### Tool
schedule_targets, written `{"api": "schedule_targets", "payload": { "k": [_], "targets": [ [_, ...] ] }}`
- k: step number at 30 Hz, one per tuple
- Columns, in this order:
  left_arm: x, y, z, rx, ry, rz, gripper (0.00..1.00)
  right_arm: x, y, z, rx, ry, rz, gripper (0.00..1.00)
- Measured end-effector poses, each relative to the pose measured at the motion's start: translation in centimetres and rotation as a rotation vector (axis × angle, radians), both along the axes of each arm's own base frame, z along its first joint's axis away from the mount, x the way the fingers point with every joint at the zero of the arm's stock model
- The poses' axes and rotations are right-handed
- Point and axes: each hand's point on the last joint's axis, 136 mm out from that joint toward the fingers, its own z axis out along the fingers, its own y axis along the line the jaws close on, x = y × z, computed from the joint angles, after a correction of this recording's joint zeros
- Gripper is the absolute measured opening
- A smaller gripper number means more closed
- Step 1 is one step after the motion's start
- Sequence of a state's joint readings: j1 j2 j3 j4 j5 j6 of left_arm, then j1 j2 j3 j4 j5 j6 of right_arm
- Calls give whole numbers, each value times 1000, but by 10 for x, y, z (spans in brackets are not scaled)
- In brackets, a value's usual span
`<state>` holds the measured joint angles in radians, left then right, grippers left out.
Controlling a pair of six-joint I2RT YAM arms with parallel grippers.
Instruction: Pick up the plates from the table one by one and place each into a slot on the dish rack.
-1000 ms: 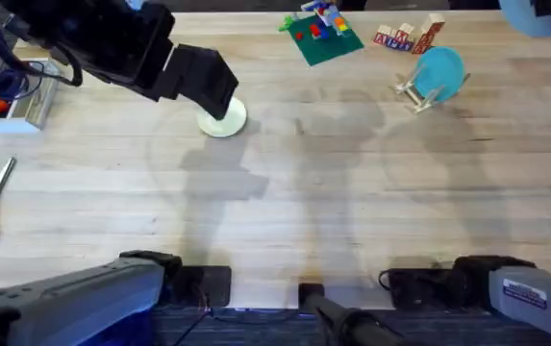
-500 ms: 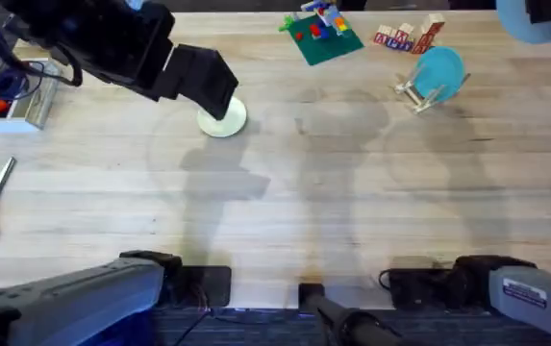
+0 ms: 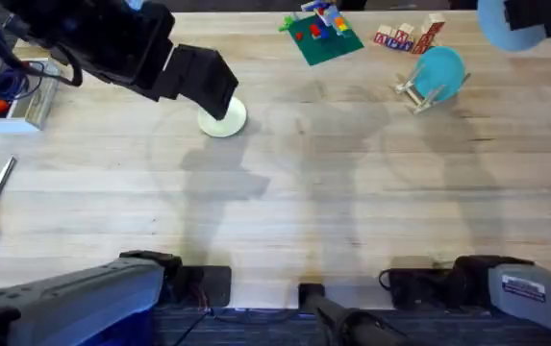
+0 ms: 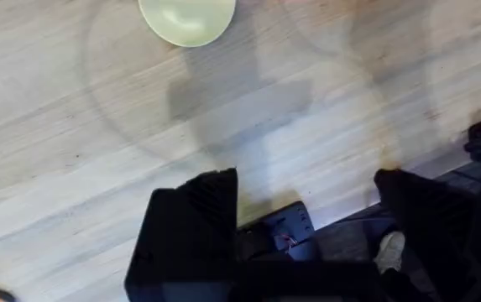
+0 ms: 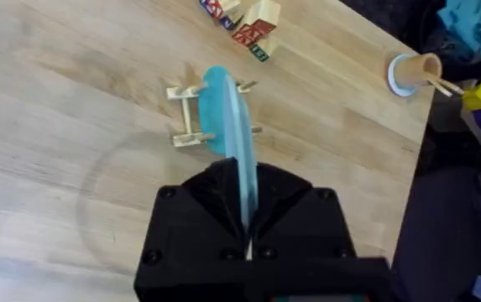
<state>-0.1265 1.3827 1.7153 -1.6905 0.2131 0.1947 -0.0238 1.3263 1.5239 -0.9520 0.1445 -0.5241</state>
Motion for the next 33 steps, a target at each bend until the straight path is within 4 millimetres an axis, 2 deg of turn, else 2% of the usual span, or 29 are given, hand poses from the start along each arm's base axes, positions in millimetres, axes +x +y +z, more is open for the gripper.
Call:
{"api": "schedule_targets", "payload": {
  "k": [8,15,26,33],
  "targets": [
    [0,0,0,0,0,0,994,-3,1,-6,14,24,-7,34],
    [0,0,0,0,0,0,994,-8,-3,-24,27,70,-30,34],
    [0,0,0,0,0,0,993,-5,-5,-29,30,71,-37,33],
    [0,0,0,0,0,0,993,2,-5,-42,31,104,-38,33]
  ]
}}
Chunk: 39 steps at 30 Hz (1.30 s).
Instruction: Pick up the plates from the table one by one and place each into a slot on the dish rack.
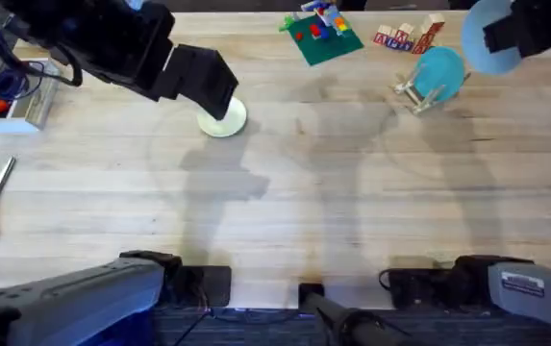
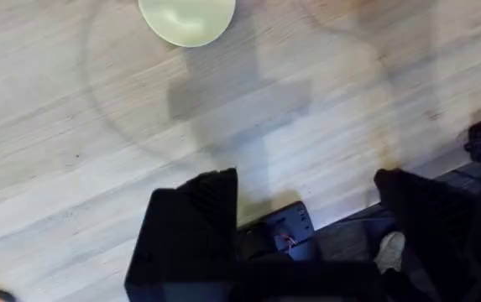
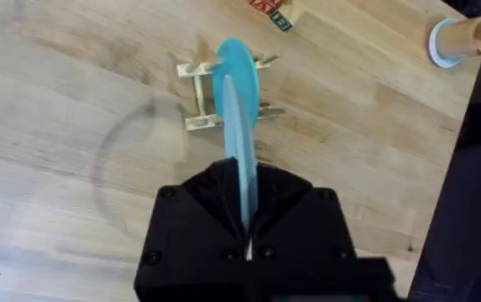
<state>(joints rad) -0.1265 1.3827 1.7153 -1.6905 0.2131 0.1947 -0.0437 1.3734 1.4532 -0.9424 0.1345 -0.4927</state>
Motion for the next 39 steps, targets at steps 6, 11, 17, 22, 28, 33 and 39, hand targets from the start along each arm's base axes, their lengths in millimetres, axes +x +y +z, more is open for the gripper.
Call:
{"api": "schedule_targets", "payload": {
  "k": [6,11,17,22,28,33,39],
  "targets": [
    [0,0,0,0,0,0,993,2,0,-6,3,18,-2,33],
    [0,0,0,0,0,0,993,3,0,-8,3,24,-3,33],
    [0,0,0,0,0,0,993,3,-1,-9,3,27,-4,33],
    [0,0,0,0,0,0,993,3,-4,-26,6,49,-17,33],
    [0,0,0,0,0,0,993,2,-7,-38,14,72,-35,33],
    [0,0,0,0,0,0,993,2,-7,-38,14,69,-35,33],
    [0,0,0,0,0,0,993,9,-7,-41,15,65,-37,33]
  ]
}}
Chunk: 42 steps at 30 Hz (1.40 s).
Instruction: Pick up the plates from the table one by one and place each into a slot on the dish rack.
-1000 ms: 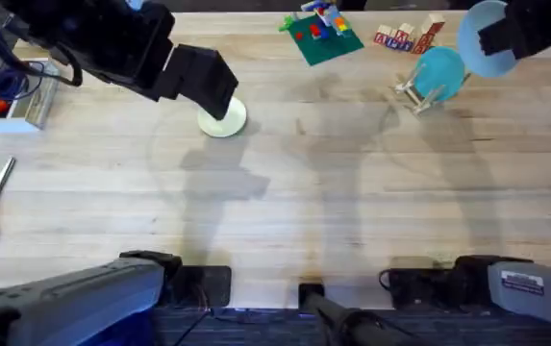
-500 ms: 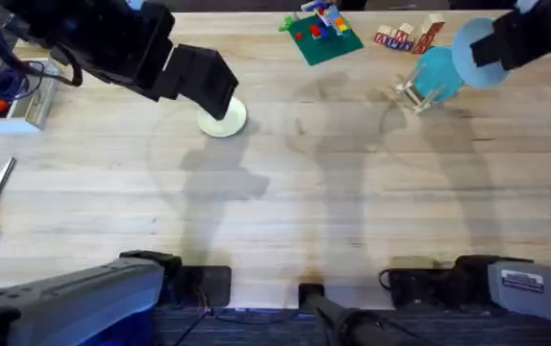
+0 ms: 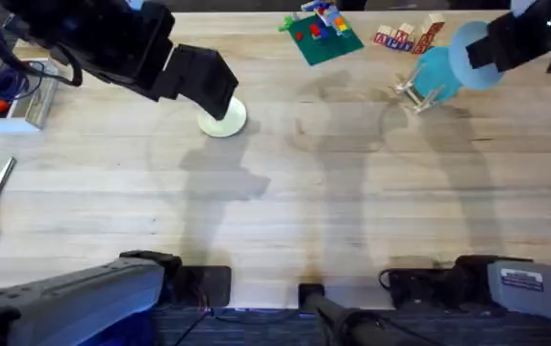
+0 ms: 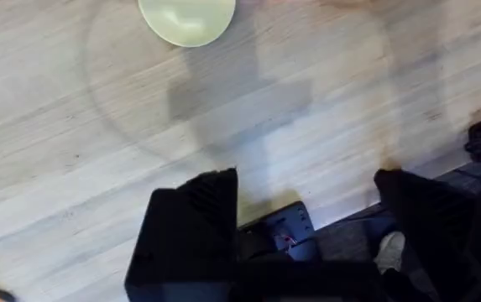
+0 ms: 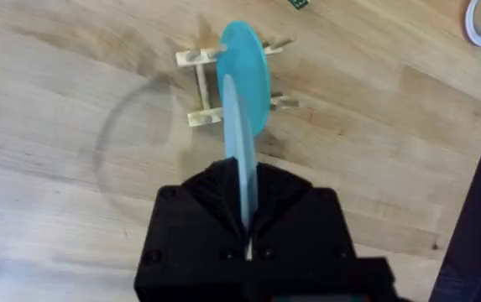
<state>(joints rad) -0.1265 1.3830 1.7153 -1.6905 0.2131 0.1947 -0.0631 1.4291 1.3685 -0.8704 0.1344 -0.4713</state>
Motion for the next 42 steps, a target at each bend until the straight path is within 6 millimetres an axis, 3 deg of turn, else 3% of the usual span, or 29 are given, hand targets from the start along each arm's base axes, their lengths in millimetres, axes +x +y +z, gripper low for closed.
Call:
{"api": "schedule_targets", "payload": {
  "k": [11,25,42],
  "targets": [
    [0,0,0,0,0,0,993,13,-1,-15,2,20,-1,33],
    [0,0,0,0,0,0,993,24,-1,-19,3,3,-1,33],
    [0,0,0,0,0,0,993,34,11,-35,74,19,26,32]
  ]
}}
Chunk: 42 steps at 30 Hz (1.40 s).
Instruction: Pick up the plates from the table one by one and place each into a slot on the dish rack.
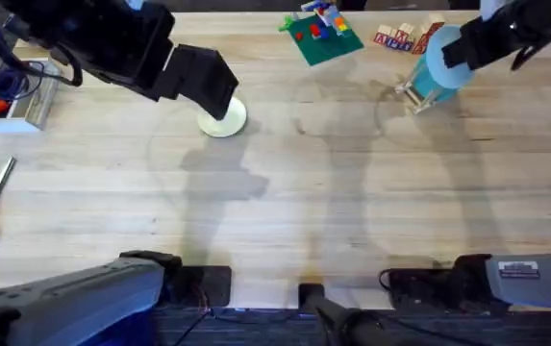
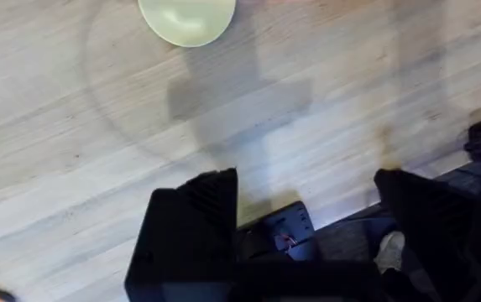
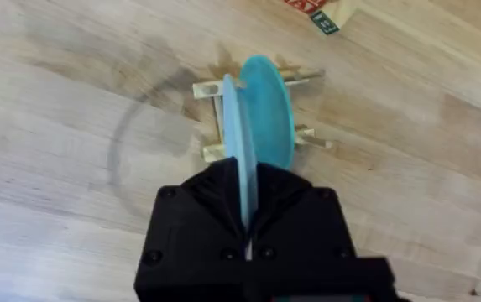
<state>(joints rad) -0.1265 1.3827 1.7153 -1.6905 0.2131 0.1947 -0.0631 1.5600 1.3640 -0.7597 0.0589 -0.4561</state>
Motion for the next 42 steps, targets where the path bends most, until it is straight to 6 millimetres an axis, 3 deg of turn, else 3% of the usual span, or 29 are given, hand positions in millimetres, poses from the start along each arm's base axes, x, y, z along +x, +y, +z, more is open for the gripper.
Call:
{"api": "schedule_targets", "payload": {
  "k": [34,42],
  "targets": [
    [0,0,0,0,0,0,994,9,-1,-17,1,26,-1,32],
    [0,0,0,0,0,0,994,9,-7,-29,2,37,-15,32]
  ]
}}
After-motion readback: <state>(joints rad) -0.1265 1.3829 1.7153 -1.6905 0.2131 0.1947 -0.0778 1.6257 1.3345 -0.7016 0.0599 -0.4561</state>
